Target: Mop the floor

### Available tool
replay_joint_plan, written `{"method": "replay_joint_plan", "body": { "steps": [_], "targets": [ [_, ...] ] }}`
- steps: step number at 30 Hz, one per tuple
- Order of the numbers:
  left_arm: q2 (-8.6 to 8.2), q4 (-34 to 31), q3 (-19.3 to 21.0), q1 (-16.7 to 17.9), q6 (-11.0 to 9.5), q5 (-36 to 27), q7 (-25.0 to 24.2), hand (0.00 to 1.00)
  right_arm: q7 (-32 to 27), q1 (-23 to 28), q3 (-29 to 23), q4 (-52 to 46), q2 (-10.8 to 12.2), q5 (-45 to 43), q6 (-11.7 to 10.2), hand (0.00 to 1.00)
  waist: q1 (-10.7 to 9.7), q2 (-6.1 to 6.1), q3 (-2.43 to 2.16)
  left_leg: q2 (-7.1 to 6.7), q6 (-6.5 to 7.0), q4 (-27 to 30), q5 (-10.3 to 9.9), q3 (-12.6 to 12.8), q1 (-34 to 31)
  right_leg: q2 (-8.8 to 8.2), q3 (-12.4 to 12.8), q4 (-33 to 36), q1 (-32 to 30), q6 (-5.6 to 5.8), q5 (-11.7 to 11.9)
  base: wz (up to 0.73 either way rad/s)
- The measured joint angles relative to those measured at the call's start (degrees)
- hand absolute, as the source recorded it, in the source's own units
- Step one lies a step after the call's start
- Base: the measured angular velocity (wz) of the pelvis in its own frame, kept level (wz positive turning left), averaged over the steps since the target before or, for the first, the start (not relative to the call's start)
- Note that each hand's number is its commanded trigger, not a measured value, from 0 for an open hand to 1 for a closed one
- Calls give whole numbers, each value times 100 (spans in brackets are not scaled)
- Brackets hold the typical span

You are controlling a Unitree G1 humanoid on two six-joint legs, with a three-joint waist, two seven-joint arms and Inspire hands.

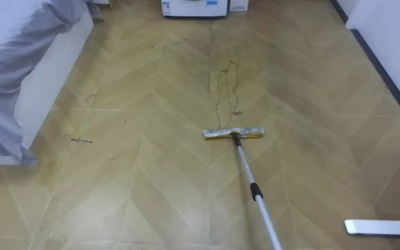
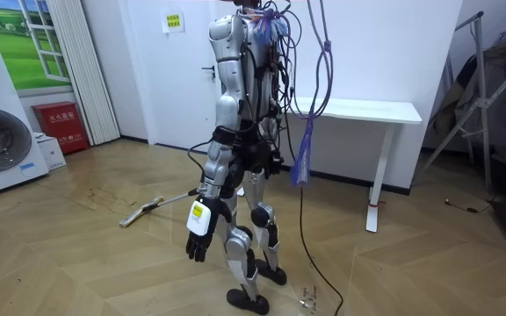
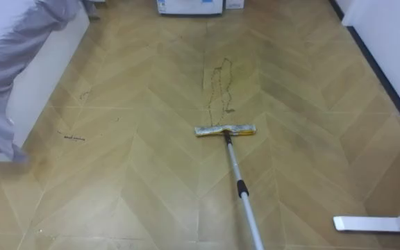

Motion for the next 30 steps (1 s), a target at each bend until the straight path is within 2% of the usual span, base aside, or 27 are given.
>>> {"method": "replay_joint_plan", "body": {
  "steps": [20, 25, 30],
  "targets": [
    [-5, 103, -32, -51, -20, -31, -5, 0, -61, -9, -7, 1, 0, 13, 1, 100, 8, 17, 3, 3, 0, 6, 0, 13, -4, 1, 8, 10, -13, 0, 0, 0],
    [-7, 105, 62, -137, -31, -41, 59, 0, -106, -53, -3, 1, 0, 15, -5, 100, 6, 18, -2, 4, 0, 55, 0, 2, -218, -5, 7, 100, -274, -3, 1, -1],
    [-5, 110, -137, -207, -30, -61, 167, 0, -164, -117, 9, 3, 0, 69, -6, 100, -10, -1, -10, -3, 0, 74, 0, -19, -465, -5, -7, 129, -514, -4, 2, 2]
  ]
}}
